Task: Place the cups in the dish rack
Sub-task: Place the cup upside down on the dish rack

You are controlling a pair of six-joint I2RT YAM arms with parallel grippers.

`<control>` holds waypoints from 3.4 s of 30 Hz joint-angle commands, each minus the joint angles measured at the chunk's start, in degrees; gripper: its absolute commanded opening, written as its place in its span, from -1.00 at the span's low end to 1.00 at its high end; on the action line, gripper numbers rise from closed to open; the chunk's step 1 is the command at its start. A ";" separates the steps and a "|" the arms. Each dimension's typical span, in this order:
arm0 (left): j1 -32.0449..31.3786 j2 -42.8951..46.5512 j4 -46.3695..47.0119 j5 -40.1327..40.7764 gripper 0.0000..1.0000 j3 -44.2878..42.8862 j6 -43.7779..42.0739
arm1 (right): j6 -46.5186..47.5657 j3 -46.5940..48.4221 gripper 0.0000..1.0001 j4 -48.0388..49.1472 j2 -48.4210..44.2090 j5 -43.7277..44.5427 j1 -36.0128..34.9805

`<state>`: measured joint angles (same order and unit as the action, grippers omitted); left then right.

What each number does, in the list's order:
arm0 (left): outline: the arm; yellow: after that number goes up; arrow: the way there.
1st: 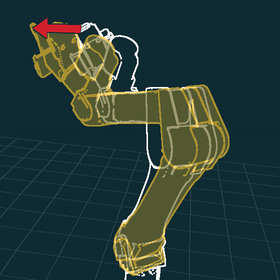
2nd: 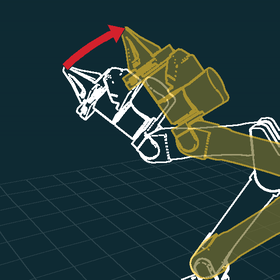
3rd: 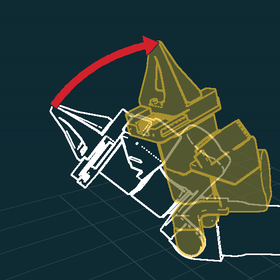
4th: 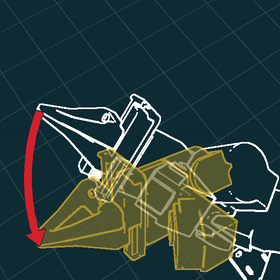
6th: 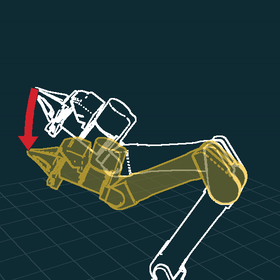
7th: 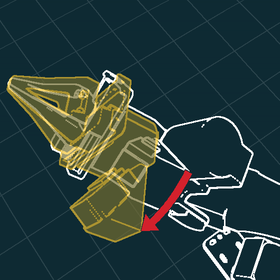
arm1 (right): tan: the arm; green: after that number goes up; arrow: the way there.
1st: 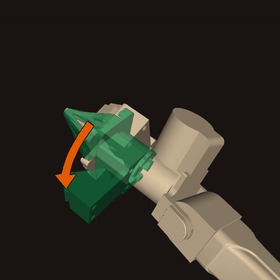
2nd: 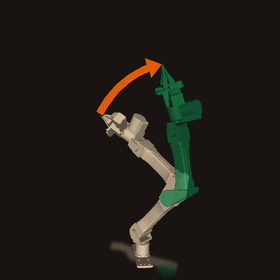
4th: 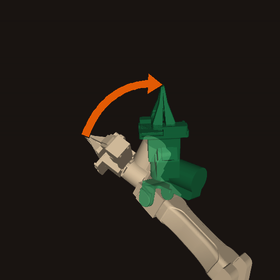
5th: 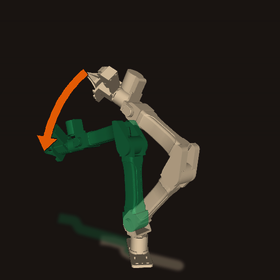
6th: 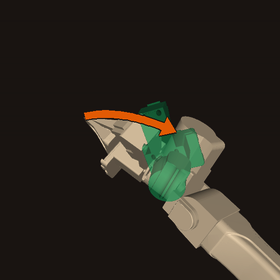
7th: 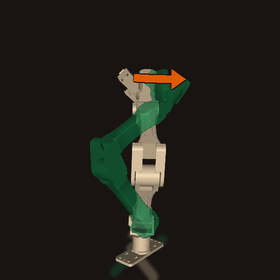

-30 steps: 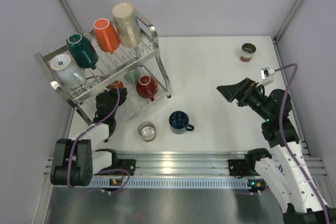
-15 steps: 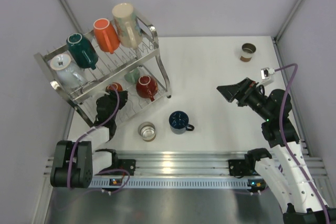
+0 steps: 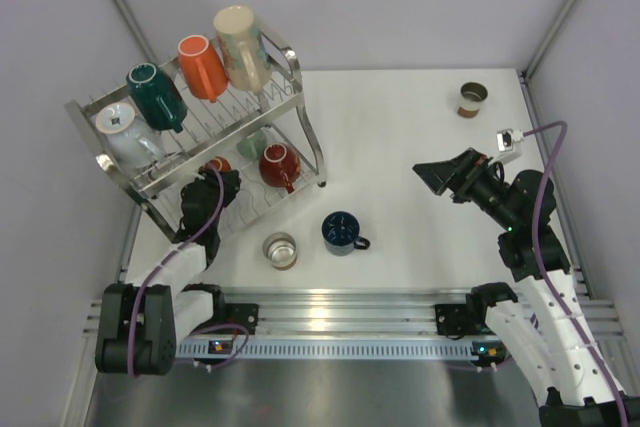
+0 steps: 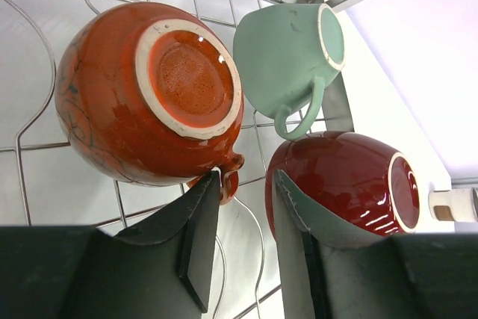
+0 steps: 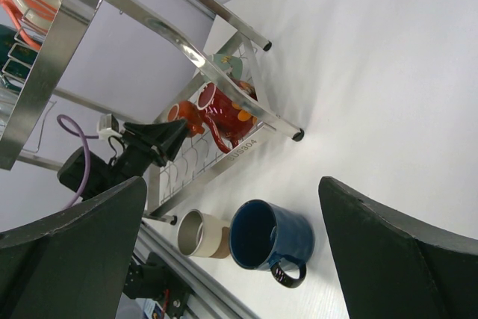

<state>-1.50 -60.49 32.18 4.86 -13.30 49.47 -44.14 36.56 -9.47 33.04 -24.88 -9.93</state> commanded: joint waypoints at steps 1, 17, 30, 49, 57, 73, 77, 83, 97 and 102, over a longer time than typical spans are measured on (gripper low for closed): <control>0.35 0.55 -2.12 1.38 -0.21 -2.87 -0.70 | -0.42 2.82 0.99 2.01 -0.16 -0.16 0.53; 0.35 4.32 -19.70 7.09 -0.11 -7.61 4.49 | 0.46 2.38 0.99 1.30 -1.04 -0.16 0.62; 0.35 4.42 -26.99 12.71 -0.78 -9.02 4.14 | 1.60 2.64 0.99 0.34 -1.13 -0.69 0.53; 0.35 -3.76 -13.47 13.42 -1.00 -8.23 2.03 | 2.92 3.17 0.99 -0.72 -0.78 0.01 0.53; 0.44 -7.80 -12.06 13.86 -1.00 -10.96 0.71 | 2.83 3.61 0.99 -0.37 0.10 0.19 0.53; 1.06 -11.32 -9.42 11.66 -1.00 -14.21 -3.42 | 3.10 3.96 0.99 -0.37 0.89 0.63 0.53; 1.06 -11.14 -8.98 11.31 -1.00 -13.77 -3.33 | 3.10 3.87 0.99 -0.28 1.07 0.63 0.53; 1.06 -9.48 -9.16 9.29 -1.00 -12.37 -3.15 | 3.18 3.70 0.99 -0.37 0.98 0.54 0.62; 1.14 -2.70 -14.96 -1.51 -1.00 -10.17 -2.10 | 2.74 3.70 0.99 -1.51 -0.78 0.36 0.53; 1.06 -3.58 -11.37 -10.92 -1.00 -9.99 0.09 | 2.83 3.87 0.99 -2.39 -1.75 0.80 0.53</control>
<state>-0.73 -64.27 16.03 1.19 -23.73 47.97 -42.02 37.67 -11.99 32.34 -24.82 -9.93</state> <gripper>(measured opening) 0.012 0.993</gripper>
